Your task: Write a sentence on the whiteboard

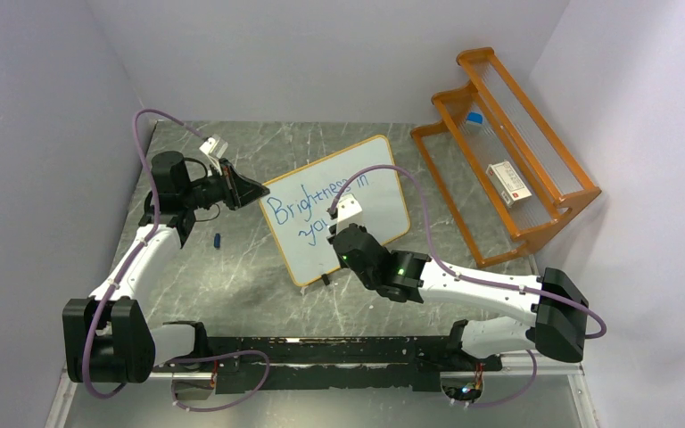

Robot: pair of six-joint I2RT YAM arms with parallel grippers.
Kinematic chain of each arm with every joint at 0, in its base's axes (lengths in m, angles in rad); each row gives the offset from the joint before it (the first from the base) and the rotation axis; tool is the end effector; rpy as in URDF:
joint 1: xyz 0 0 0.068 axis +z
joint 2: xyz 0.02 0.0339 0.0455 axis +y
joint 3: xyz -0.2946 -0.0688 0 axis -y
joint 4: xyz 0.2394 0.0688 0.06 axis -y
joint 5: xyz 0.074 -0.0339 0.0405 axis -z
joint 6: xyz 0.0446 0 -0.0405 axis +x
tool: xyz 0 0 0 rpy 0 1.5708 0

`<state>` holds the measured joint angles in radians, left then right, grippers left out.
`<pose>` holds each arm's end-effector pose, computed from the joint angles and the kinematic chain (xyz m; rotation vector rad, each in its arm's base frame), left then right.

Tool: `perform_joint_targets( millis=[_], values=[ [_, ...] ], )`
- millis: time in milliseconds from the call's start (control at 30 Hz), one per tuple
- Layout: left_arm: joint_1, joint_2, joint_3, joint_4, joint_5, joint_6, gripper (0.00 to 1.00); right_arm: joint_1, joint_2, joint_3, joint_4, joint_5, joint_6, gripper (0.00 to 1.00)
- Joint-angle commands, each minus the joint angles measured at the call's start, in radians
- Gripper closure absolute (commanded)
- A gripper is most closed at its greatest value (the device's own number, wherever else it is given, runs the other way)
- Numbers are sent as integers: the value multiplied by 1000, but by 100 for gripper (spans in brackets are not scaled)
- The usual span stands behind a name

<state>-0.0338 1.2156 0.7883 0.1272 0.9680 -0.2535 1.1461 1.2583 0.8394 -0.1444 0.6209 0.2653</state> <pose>0.2537 -0.0453 0.3158 0.4820 1.8125 -1.0944 0.1332 0.2315 0.2924 -0.5317 1.9564 0.2262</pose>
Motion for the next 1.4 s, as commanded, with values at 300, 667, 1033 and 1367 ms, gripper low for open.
perform_joint_targets(
  millis=[300, 667, 1033, 1367],
  values=[
    [-23, 40, -31, -126, -70, 68, 95, -27, -11, 3, 37, 45, -21, 100],
    [-24, 42, -31, -126, -71, 69, 95, -29, -14, 21, 74, 42, -48, 100],
    [-25, 44, -31, -126, -71, 68, 95, -31, -14, 31, 94, 48, -59, 100],
    [-24, 45, -30, -126, -71, 67, 95, -34, -4, 23, 69, 34, -44, 100]
  ],
)
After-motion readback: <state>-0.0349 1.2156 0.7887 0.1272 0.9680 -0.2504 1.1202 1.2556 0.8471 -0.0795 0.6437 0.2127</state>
